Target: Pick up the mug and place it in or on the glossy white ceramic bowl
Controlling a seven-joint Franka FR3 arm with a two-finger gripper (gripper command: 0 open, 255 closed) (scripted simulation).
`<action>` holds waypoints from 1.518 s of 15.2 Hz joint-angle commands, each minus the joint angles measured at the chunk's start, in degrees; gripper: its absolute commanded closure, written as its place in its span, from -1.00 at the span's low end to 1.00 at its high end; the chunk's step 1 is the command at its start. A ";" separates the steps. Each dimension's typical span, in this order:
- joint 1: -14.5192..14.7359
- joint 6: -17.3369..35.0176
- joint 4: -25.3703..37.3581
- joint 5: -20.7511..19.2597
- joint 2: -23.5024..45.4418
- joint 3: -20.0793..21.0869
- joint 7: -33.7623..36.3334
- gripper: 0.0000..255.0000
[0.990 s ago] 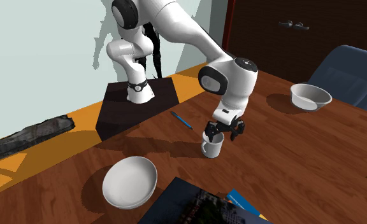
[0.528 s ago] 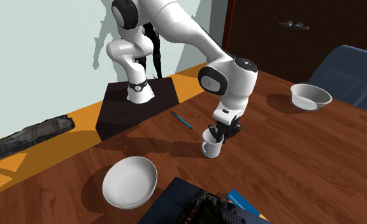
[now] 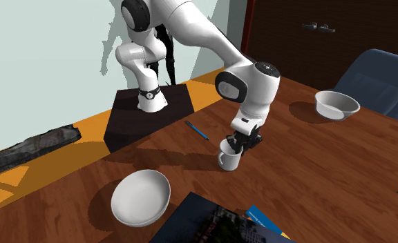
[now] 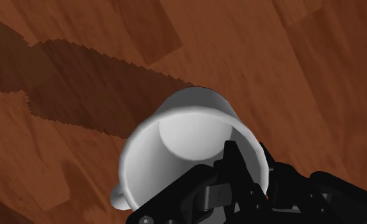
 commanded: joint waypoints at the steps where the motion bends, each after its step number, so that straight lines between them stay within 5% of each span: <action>1: -0.16 -0.74 0.01 0.30 -0.79 0.19 -0.20 1.00; 23: -0.94 -14.15 6.84 3.67 -7.86 1.99 -2.74 1.00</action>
